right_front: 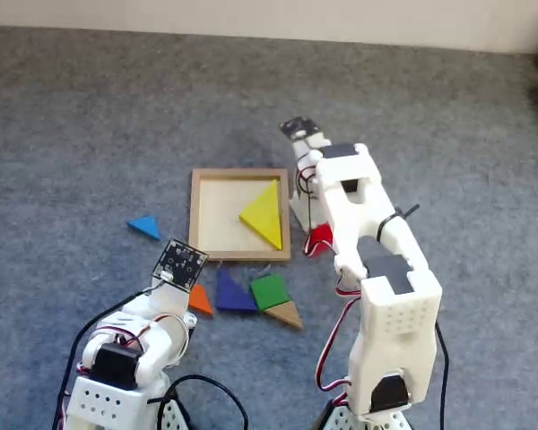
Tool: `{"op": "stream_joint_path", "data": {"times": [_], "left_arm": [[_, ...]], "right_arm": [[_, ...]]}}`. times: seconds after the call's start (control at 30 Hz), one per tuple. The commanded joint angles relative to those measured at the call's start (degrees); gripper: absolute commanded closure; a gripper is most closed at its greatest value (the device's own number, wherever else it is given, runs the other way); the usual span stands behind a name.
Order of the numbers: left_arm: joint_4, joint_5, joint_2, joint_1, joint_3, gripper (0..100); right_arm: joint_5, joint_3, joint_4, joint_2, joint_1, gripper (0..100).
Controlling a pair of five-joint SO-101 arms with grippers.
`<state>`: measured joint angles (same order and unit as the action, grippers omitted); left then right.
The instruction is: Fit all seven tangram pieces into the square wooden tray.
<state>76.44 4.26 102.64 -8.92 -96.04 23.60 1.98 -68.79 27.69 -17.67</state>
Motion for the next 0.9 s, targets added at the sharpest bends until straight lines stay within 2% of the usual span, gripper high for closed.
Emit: {"op": "stream_joint_path", "data": {"times": [0.0,0.3,0.47,0.73,0.87], "left_arm": [[0.00,-0.35,2.59,-0.84,-1.19,99],[0.00,-0.35,2.59,-0.84,-1.19,99],[0.00,-0.35,2.59,-0.84,-1.19,99],[0.00,-0.35,2.59,-0.84,-1.19,99],[0.00,-0.35,2.59,-0.84,-1.19,99]], "right_arm": [[8.88,1.10,-5.32,-1.10,0.92,69.1],[25.32,1.10,-15.34,-1.19,2.15,69.1],[31.12,1.27,-18.07,-1.19,4.18,69.1],[30.77,1.45,-20.70,-4.35,4.18,69.1],[23.91,1.36,-20.70,-11.38,4.09,69.1]]}}
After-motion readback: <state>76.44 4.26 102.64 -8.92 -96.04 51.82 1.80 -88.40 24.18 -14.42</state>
